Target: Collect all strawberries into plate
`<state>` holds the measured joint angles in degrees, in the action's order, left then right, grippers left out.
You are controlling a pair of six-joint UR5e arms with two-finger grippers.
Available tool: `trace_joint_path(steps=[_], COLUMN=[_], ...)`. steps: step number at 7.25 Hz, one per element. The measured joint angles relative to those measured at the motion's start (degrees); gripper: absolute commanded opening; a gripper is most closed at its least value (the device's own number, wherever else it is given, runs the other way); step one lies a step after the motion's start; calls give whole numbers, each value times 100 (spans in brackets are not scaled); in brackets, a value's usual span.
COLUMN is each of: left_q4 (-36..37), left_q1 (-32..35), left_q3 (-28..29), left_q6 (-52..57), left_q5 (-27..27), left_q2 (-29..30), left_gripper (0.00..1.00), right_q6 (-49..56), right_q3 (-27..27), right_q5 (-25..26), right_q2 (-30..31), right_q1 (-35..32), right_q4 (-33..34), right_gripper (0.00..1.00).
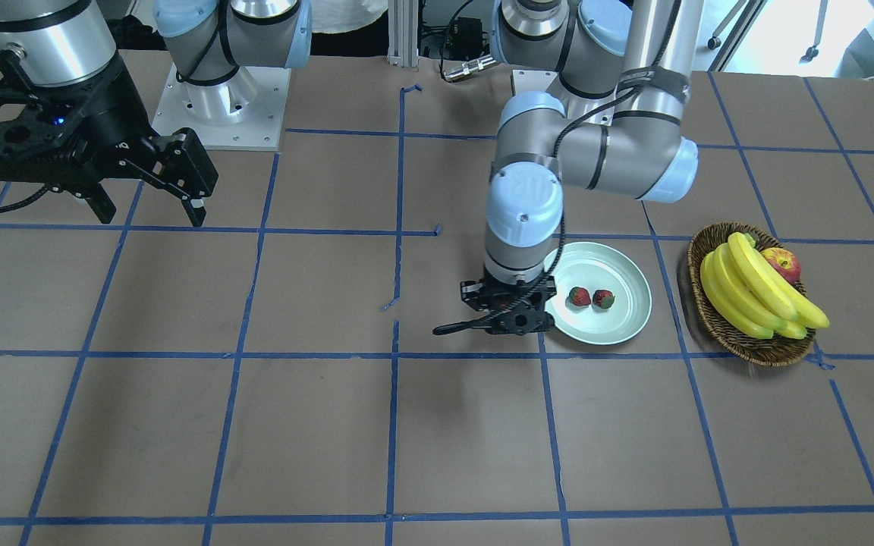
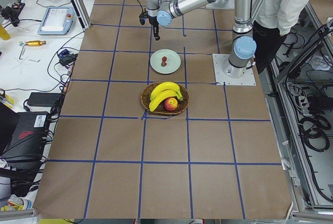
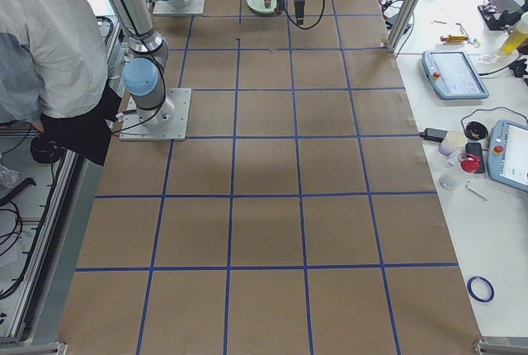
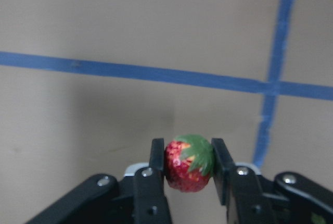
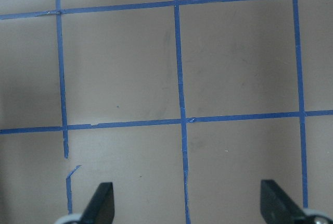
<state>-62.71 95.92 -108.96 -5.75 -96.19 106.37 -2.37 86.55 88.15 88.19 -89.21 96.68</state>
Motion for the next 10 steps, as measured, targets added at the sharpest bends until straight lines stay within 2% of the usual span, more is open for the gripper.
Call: trace_joint_path(steps=[1,3,5,6,8,10], left_q4=[-55,-70,-75,-169,-769,-1264], left_q1=[-330,-563,-499,-361,-28,-47], left_q3=[-342,-684,-506,-110,1098,1671], left_q6=[447,688,410,205,-291,292], left_q5=[-78,-136,-101,52,579,668], left_q2=[-193,-376,-554,-675,-858,-1077], left_gripper=[100,100,100,100,100,100], right_q6=[-3,-2,3,2,6,32], right_q3=[1,0,-2,-1,2,1], right_q5=[-3,0,28,31,26,43], right_q2=[2,5,17,26,41,50], right_q1=[0,0,0,-1,-3,-10], right_q4=[0,0,0,-1,-7,-7], right_gripper=[100,100,100,100,100,100])
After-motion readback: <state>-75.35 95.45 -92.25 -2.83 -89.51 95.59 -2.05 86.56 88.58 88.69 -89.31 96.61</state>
